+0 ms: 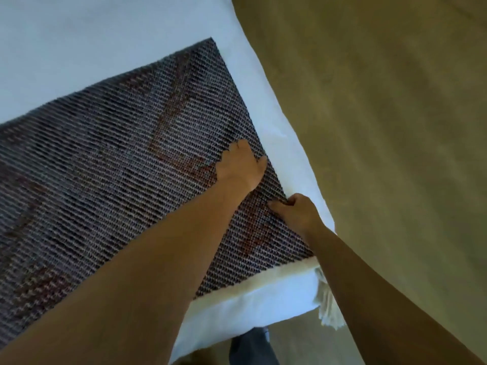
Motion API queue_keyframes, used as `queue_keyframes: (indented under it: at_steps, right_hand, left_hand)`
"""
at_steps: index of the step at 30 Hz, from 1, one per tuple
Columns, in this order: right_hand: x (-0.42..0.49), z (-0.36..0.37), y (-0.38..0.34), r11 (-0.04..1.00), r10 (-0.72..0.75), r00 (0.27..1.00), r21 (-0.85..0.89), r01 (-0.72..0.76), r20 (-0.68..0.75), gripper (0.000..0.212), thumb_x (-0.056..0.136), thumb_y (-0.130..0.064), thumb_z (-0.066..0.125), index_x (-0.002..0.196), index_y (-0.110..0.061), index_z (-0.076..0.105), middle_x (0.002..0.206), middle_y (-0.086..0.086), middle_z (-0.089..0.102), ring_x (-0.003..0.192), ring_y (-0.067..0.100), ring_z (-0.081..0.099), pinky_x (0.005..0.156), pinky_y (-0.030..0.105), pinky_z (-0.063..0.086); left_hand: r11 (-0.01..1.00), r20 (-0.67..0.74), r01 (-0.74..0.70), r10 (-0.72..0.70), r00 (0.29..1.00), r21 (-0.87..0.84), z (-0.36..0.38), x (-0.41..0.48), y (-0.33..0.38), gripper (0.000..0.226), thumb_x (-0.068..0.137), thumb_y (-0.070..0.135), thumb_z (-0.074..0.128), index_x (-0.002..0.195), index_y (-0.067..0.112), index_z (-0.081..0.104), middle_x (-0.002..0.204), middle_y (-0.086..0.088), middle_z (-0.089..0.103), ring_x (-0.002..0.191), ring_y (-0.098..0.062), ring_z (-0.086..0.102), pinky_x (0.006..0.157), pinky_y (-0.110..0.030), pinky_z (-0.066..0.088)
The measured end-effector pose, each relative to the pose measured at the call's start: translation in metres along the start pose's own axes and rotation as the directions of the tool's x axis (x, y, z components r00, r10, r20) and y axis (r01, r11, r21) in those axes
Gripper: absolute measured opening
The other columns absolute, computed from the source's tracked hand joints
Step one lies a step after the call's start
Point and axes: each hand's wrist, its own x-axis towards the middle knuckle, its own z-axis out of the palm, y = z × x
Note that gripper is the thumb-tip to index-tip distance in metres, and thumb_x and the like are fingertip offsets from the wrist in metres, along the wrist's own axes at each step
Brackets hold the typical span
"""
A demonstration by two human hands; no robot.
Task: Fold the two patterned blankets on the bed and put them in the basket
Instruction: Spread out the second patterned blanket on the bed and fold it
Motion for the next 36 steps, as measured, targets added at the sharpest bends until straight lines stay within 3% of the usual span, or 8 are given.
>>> queue_keyframes:
  at_steps: [5, 10, 15, 20, 23, 26, 30, 36]
  right_hand:
    - [-0.002, 0.015, 0.008, 0.980, -0.048, 0.997, -0.192, 0.059, 0.061, 0.042, 0.087, -0.051, 0.052, 0.102, -0.011, 0.059, 0.101, 0.009, 0.065, 0.094, 0.028, 0.061, 0.077, 0.033, 0.046]
    - [-0.014, 0.028, 0.006, 0.971, -0.058, 0.997, -0.234, 0.047, -0.041, 0.042, 0.092, -0.052, 0.041, 0.106, -0.014, 0.051, 0.105, 0.006, 0.063, 0.098, 0.026, 0.060, 0.081, 0.034, 0.046]
    - [-0.030, 0.038, -0.008, 0.957, -0.100, 0.987, -0.284, 0.061, -0.125, 0.033, 0.095, -0.045, 0.036, 0.104, -0.015, 0.045, 0.104, 0.006, 0.062, 0.094, 0.027, 0.061, 0.075, 0.033, 0.046]
    - [-0.060, 0.056, -0.028, 0.959, -0.142, 0.986, -0.258, 0.115, -0.089, 0.025, 0.093, -0.045, 0.041, 0.094, -0.019, 0.041, 0.100, 0.004, 0.062, 0.091, 0.025, 0.060, 0.074, 0.032, 0.045]
    - [-0.086, 0.076, -0.050, 0.962, -0.182, 0.983, -0.210, 0.178, -0.001, 0.026, 0.090, -0.041, 0.048, 0.101, -0.017, 0.047, 0.097, 0.004, 0.062, 0.092, 0.025, 0.061, 0.077, 0.032, 0.047]
    - [-0.110, 0.109, -0.074, 0.945, -0.250, 0.961, -0.185, 0.269, 0.119, 0.018, 0.090, -0.035, 0.049, 0.088, -0.018, 0.044, 0.079, -0.001, 0.052, 0.079, 0.022, 0.056, 0.072, 0.033, 0.047]
    - [-0.140, 0.175, -0.104, 0.902, -0.300, 0.912, -0.228, 0.366, 0.279, 0.031, 0.093, -0.030, 0.046, 0.068, -0.023, 0.029, 0.068, -0.004, 0.036, 0.064, 0.016, 0.041, 0.063, 0.029, 0.035]
    - [-0.197, 0.307, -0.131, 0.870, -0.360, 0.871, -0.217, 0.443, 0.336, 0.022, 0.092, -0.027, 0.050, 0.075, -0.020, 0.038, 0.066, -0.007, 0.040, 0.055, 0.003, 0.039, 0.053, 0.019, 0.031]
  left_hand:
    - [0.974, 0.012, 0.222, -0.222, 0.975, -0.038, -0.003, 0.059, 0.026, 0.102, 0.073, 0.062, 0.061, 0.141, 0.004, 0.011, 0.144, -0.016, 0.021, 0.132, -0.034, 0.023, 0.103, -0.051, 0.029]
    - [0.944, -0.024, 0.304, -0.310, 0.951, -0.125, 0.004, 0.078, 0.030, 0.074, 0.081, 0.040, 0.061, 0.133, 0.005, 0.022, 0.137, -0.015, 0.028, 0.125, -0.032, 0.029, 0.100, -0.045, 0.033]
    - [0.981, -0.032, 0.187, -0.189, 0.981, -0.045, -0.005, 0.077, 0.011, 0.055, 0.088, 0.012, 0.049, 0.135, 0.001, 0.024, 0.135, -0.022, 0.036, 0.121, -0.036, 0.040, 0.099, -0.042, 0.039]
    - [0.931, -0.114, 0.139, -0.187, 0.976, -0.338, -0.034, 0.068, -0.020, 0.027, 0.086, 0.006, 0.050, 0.112, -0.002, 0.050, 0.114, -0.019, 0.056, 0.101, -0.031, 0.055, 0.073, -0.028, 0.041]
    - [0.889, -0.140, 0.141, -0.221, 0.965, -0.436, -0.052, 0.053, -0.053, 0.020, 0.086, 0.010, 0.050, 0.104, 0.003, 0.052, 0.092, -0.014, 0.055, 0.079, -0.027, 0.056, 0.058, -0.033, 0.045]
    - [0.864, -0.200, 0.147, -0.272, 0.941, -0.482, -0.069, 0.034, -0.102, 0.008, 0.086, 0.014, 0.051, 0.084, 0.012, 0.043, 0.066, 0.001, 0.037, 0.053, -0.012, 0.037, 0.041, -0.025, 0.025]
    - [0.839, -0.239, 0.160, -0.323, 0.916, -0.521, -0.098, 0.005, -0.188, 0.032, 0.087, 0.013, 0.051, 0.064, 0.018, 0.030, 0.063, 0.001, 0.032, 0.051, -0.012, 0.029, 0.044, -0.025, 0.022]
    - [0.777, -0.321, 0.137, -0.404, 0.857, -0.614, -0.127, -0.064, -0.339, 0.038, 0.089, 0.010, 0.048, 0.063, 0.020, 0.022, 0.063, 0.001, 0.027, 0.052, -0.012, 0.023, 0.046, -0.025, 0.018]
